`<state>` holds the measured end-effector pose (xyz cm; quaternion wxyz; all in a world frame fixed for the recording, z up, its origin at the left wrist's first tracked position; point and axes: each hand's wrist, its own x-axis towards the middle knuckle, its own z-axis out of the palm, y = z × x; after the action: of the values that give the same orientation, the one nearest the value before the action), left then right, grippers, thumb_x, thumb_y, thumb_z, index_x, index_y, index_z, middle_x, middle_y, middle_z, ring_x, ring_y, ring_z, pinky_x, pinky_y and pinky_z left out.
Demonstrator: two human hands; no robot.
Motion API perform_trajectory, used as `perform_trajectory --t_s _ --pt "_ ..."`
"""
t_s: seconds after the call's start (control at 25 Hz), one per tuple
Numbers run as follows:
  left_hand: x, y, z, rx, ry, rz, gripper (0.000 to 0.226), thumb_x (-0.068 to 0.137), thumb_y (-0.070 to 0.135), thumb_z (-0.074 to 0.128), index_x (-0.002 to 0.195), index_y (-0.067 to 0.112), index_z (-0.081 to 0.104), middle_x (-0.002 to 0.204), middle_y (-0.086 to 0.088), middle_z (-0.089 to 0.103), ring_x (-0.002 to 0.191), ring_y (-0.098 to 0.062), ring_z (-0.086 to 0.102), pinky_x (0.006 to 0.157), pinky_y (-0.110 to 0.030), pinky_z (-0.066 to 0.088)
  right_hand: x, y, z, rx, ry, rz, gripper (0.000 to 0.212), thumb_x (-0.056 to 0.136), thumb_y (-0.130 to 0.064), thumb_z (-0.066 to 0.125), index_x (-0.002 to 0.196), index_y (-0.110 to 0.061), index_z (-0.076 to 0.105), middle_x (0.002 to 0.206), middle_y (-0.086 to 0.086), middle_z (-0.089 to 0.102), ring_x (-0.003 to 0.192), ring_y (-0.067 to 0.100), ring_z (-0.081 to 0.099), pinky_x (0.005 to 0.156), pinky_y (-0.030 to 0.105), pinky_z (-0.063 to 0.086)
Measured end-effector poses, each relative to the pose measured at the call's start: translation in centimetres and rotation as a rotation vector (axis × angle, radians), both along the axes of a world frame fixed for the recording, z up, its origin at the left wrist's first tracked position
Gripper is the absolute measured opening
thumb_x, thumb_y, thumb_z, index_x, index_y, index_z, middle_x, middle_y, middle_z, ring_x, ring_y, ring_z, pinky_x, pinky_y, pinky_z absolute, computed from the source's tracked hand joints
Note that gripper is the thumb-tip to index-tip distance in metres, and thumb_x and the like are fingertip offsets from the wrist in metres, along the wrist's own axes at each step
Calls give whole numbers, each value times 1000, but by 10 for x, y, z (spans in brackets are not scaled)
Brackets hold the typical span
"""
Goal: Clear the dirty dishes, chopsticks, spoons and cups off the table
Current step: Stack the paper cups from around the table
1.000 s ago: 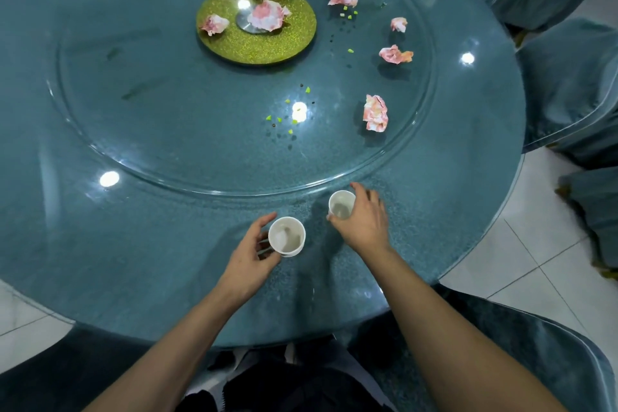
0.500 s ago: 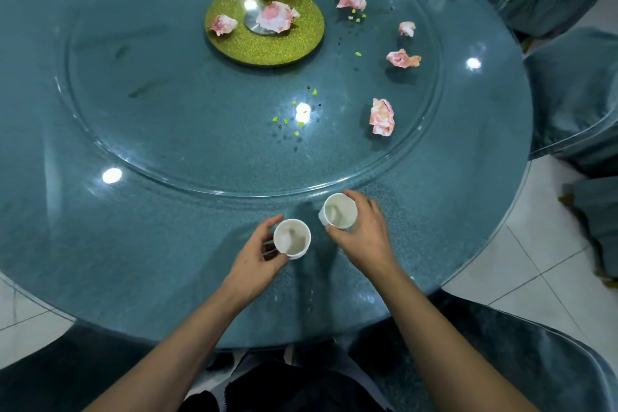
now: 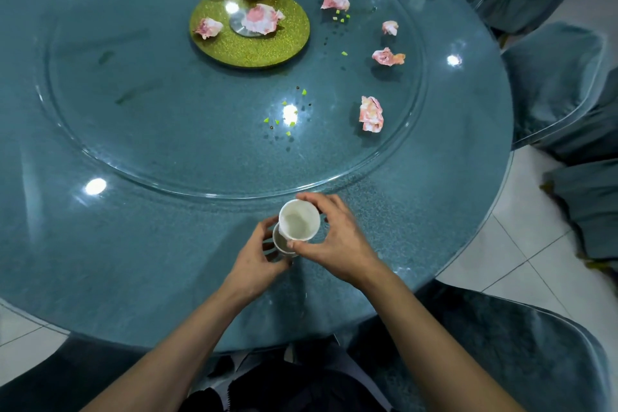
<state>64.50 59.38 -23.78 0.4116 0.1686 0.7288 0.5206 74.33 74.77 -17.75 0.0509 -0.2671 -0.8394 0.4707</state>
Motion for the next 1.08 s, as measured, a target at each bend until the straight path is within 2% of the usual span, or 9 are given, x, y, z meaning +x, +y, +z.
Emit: perform_trajectory --t_s 0.2,0.32,0.4,0.56,0.64,0.72,0.84,0.92,1.08 --pt "-5 -5 -2 17 7 -7 71 68 23 80 132 34 50 122 4 66 104 -8 70 87 -27 57 -3 -5 -9 83 -125 74 82 67 -45 87 138 -45 47 122 -14 48 119 10 48 107 39 42" --pt "-8 -8 -3 19 -22 -25 73 74 9 82 135 32 48 125 0 65 102 -6 70 86 -25 57 0 -6 -21 18 -150 49 81 70 -54 84 141 -46 45 124 -14 49 119 6 50 102 29 44" --pt "-9 -9 -3 11 -31 -37 73 79 -1 78 136 31 48 127 -1 64 102 -11 71 84 -23 56 2 -7 -31 -128 -143 -72 66 81 -54 75 139 -40 49 128 -10 53 119 5 54 99 25 46" --pt "-13 -8 -4 3 -61 7 65 86 0 73 139 31 48 128 -3 64 106 -17 69 84 -24 55 6 -9 -55 -344 -227 -288 42 102 -45 54 137 -22 58 134 1 62 123 16 59 107 33 44" --pt "-16 -7 -5 5 -55 -4 61 85 14 72 138 34 49 128 -1 66 108 -17 68 94 -32 54 8 -15 -64 -408 -231 -311 37 104 -43 49 134 -24 60 136 -1 62 125 17 58 112 41 42" --pt "-17 -7 -3 13 -49 -34 57 88 14 70 138 35 50 126 2 67 109 -15 68 99 -37 53 8 -22 -68 -470 -160 -358 25 105 -37 49 125 -32 63 130 -5 65 123 16 60 112 46 44" --pt "-17 -5 3 20 -41 -86 55 93 8 68 139 33 51 124 3 68 105 -9 68 90 -25 53 5 -34 -66 -486 -77 -384 21 103 -33 50 115 -44 63 121 -14 68 119 12 62 109 48 46" --pt "-16 -4 7 15 -42 -111 55 95 -1 61 137 33 51 123 0 68 100 -6 67 83 -19 52 7 -39 -64 -479 -45 -402 22 102 -32 51 116 -43 64 118 -19 67 118 9 62 109 48 47" --pt "-13 3 12 43 -21 -168 56 95 -4 58 132 38 53 122 1 69 99 -7 67 83 -18 50 14 -41 -62 -467 44 -508 26 89 -48 54 112 -50 67 115 -18 71 116 13 64 106 51 49"
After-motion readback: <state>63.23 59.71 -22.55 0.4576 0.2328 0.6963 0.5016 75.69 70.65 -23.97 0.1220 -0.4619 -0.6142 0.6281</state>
